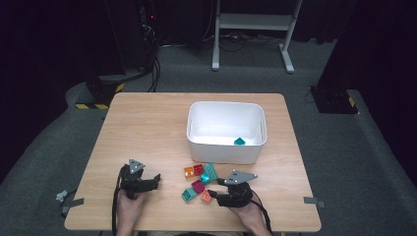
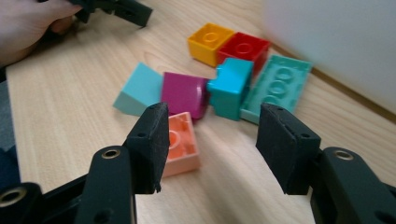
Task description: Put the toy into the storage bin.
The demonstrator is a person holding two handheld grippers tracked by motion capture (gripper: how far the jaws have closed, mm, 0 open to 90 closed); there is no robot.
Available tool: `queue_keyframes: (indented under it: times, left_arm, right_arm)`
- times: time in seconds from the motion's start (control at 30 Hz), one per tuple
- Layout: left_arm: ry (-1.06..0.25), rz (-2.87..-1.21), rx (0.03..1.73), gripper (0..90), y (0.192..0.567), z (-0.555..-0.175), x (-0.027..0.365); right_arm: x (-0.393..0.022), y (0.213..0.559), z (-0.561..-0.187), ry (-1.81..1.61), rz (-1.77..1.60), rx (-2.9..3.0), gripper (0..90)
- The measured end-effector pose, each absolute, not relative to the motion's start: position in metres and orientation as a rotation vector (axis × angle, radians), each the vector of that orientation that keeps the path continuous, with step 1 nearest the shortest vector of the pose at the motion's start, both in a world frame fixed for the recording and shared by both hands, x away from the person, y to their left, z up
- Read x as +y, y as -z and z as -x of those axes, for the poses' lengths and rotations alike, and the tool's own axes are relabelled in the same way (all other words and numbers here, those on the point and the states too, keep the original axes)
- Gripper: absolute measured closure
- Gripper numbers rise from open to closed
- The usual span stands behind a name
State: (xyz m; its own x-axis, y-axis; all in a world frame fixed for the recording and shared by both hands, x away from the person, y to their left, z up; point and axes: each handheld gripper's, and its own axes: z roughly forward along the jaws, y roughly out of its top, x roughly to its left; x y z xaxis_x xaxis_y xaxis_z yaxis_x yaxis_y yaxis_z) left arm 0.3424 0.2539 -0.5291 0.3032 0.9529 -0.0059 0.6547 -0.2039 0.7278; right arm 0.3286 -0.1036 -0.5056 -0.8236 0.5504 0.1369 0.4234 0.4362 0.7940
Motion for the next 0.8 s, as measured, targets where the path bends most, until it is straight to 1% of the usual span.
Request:
queue_keyframes:
  times: [0.57,0.67,0.8]
  left_arm:
    - [-0.609,-1.953,1.423,10.8,0.529,-0.342,0.254]
    - [-0.609,-1.951,1.424,10.8,0.529,-0.342,0.254]
    - [-0.609,-1.949,1.424,10.8,0.529,-0.342,0.254]
  right_arm:
    - [-0.079,0.514,-0.327,-1.323,-0.783,2.630,44.7]
    - [-0.077,0.515,-0.327,-1.310,-0.777,2.640,45.9]
    - [-0.075,0.516,-0.326,-1.273,-0.757,2.646,50.0]
